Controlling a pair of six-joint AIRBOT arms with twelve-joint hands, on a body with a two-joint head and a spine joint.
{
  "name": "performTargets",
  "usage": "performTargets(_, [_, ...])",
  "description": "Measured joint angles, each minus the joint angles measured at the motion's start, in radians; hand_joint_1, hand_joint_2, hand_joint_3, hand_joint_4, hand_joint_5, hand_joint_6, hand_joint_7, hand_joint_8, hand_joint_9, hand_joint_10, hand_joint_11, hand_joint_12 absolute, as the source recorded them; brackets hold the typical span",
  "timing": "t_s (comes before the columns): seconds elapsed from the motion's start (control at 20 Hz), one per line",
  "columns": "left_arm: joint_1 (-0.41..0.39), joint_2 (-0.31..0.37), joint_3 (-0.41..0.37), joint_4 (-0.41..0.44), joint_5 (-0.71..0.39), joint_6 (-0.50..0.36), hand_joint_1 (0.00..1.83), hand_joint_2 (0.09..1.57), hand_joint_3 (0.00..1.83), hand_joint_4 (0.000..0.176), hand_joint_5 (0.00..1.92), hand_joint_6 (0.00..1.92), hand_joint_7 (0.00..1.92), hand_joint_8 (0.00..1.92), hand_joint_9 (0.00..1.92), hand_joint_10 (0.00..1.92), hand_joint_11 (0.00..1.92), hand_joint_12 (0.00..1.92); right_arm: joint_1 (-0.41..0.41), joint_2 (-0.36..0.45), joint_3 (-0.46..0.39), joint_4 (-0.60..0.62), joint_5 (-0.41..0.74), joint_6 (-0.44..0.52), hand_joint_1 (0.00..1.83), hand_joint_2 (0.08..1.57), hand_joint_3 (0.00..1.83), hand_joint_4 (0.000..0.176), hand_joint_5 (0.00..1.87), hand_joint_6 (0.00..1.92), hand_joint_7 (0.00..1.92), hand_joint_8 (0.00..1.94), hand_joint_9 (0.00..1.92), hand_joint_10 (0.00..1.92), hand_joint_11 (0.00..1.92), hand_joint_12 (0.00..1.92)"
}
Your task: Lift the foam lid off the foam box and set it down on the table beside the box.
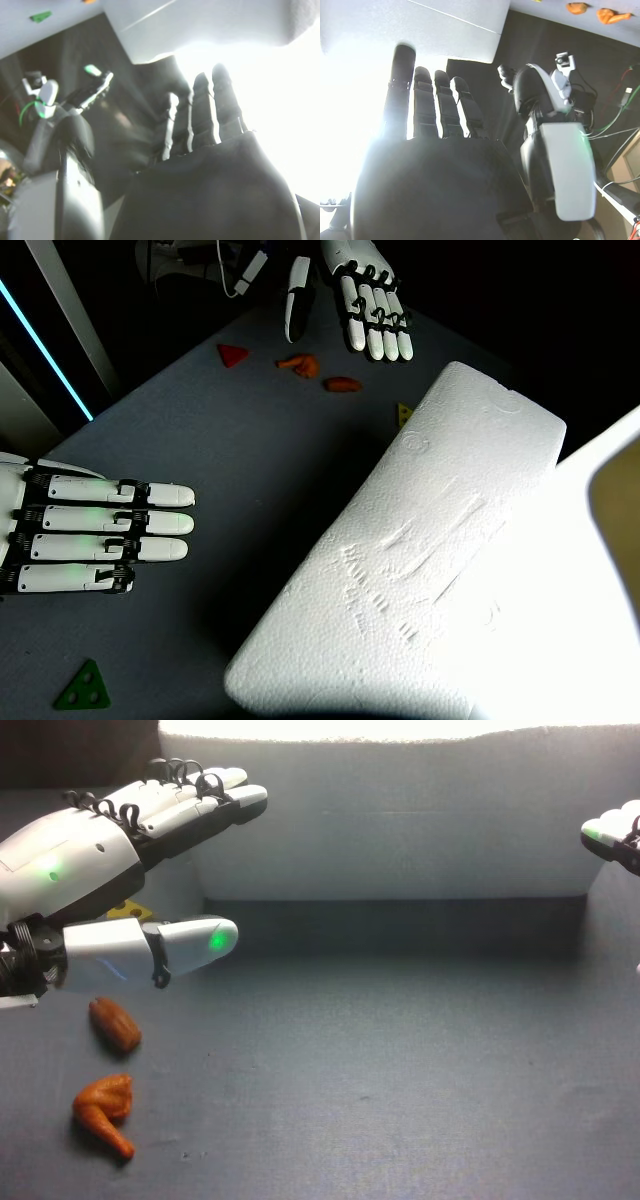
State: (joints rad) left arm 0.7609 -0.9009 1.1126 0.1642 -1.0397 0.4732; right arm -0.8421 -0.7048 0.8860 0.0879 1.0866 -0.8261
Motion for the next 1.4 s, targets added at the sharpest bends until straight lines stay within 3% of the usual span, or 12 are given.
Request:
performTargets(0.35, [0.010, 0.006, -0.004, -0.021, -0.021, 0.002, 0.15, 1.33, 0.00, 0.011, 0.04, 0.00, 0.00, 0.00, 0.00, 0.00, 0.00, 0.34, -0.004, 0.000, 0.000, 0.045, 0.037, -0.009, 0.51, 1.34, 0.00, 0.000, 0.00, 0.00, 0.00, 0.00, 0.00, 0.00, 0.00, 0.46])
performTargets(0.45, [0.010, 0.007, -0.004, -0.034, -0.037, 0.022, 0.19, 1.31, 0.00, 0.031, 0.05, 0.00, 0.00, 0.00, 0.00, 0.00, 0.00, 0.33, -0.005, 0.000, 0.000, 0.068, 0.063, -0.016, 0.61, 1.32, 0.00, 0.000, 0.00, 0.00, 0.00, 0.00, 0.00, 0.00, 0.00, 0.03])
performTargets(0.55, [0.010, 0.007, -0.004, -0.064, -0.057, 0.031, 0.27, 1.29, 0.00, 0.028, 0.06, 0.00, 0.00, 0.00, 0.00, 0.00, 0.00, 0.25, -0.005, 0.000, 0.000, 0.093, 0.094, -0.028, 0.65, 1.33, 0.00, 0.000, 0.00, 0.00, 0.00, 0.00, 0.00, 0.00, 0.00, 0.00])
performTargets(0.6, [0.010, 0.007, -0.004, -0.087, -0.075, 0.047, 0.29, 1.30, 0.00, 0.004, 0.03, 0.00, 0.00, 0.00, 0.00, 0.00, 0.00, 0.20, -0.005, 0.000, 0.000, 0.111, 0.110, -0.042, 0.67, 1.31, 0.00, 0.000, 0.00, 0.00, 0.00, 0.00, 0.00, 0.00, 0.00, 0.00])
performTargets(0.7, [0.010, 0.007, -0.004, -0.119, -0.096, 0.057, 0.36, 1.29, 0.00, 0.000, 0.01, 0.00, 0.00, 0.00, 0.00, 0.00, 0.00, 0.29, -0.005, 0.000, 0.000, 0.146, 0.132, -0.059, 0.60, 1.31, 0.00, 0.000, 0.00, 0.00, 0.00, 0.00, 0.00, 0.00, 0.03, 0.01])
performTargets(0.8, [0.007, 0.003, 0.004, -0.155, -0.120, 0.077, 0.38, 1.27, 0.00, 0.000, 0.02, 0.00, 0.00, 0.00, 0.00, 0.00, 0.00, 0.20, -0.005, 0.000, 0.000, 0.192, 0.150, -0.090, 0.63, 1.31, 0.00, 0.000, 0.00, 0.00, 0.00, 0.00, 0.00, 0.00, 0.00, 0.00])
performTargets(0.9, [0.000, -0.002, 0.012, -0.192, -0.124, 0.089, 0.36, 1.24, 0.00, 0.020, 0.00, 0.00, 0.00, 0.00, 0.00, 0.00, 0.00, 0.01, -0.005, 0.000, 0.007, 0.216, 0.155, -0.107, 0.55, 1.28, 0.00, 0.000, 0.00, 0.00, 0.00, 0.00, 0.00, 0.00, 0.00, 0.00])
performTargets(1.05, [-0.022, -0.002, 0.031, -0.238, -0.112, 0.132, 0.32, 1.20, 0.00, 0.040, 0.00, 0.00, 0.00, 0.00, 0.00, 0.00, 0.00, 0.00, 0.004, -0.006, 0.023, 0.269, 0.159, -0.146, 0.47, 1.28, 0.00, 0.000, 0.00, 0.00, 0.00, 0.00, 0.00, 0.00, 0.00, 0.00])
performTargets(1.2, [-0.037, -0.021, 0.058, -0.296, -0.096, 0.153, 0.36, 1.16, 0.00, 0.022, 0.00, 0.00, 0.00, 0.00, 0.00, 0.00, 0.00, 0.00, 0.037, -0.023, 0.048, 0.314, 0.141, -0.182, 0.40, 1.23, 0.00, 0.000, 0.00, 0.00, 0.00, 0.00, 0.00, 0.00, 0.00, 0.00])
performTargets(1.3, [-0.048, -0.041, 0.077, -0.314, -0.070, 0.159, 0.36, 1.14, 0.00, 0.033, 0.00, 0.00, 0.00, 0.00, 0.00, 0.00, 0.00, 0.00, 0.064, -0.042, 0.069, 0.349, 0.118, -0.206, 0.40, 1.24, 0.00, 0.000, 0.00, 0.00, 0.00, 0.00, 0.00, 0.00, 0.00, 0.00])
performTargets(1.35, [-0.049, -0.051, 0.089, -0.327, -0.065, 0.160, 0.40, 1.13, 0.00, 0.010, 0.00, 0.00, 0.00, 0.00, 0.00, 0.00, 0.00, 0.00, 0.072, -0.047, 0.073, 0.364, 0.109, -0.214, 0.39, 1.24, 0.00, 0.000, 0.00, 0.00, 0.00, 0.00, 0.00, 0.00, 0.00, 0.00])
performTargets(1.4, [-0.057, -0.060, 0.098, -0.345, -0.050, 0.160, 0.40, 1.12, 0.00, 0.009, 0.00, 0.00, 0.00, 0.00, 0.00, 0.00, 0.00, 0.00, 0.080, -0.055, 0.079, 0.370, 0.098, -0.226, 0.40, 1.23, 0.00, 0.000, 0.00, 0.00, 0.00, 0.00, 0.00, 0.00, 0.00, 0.00])
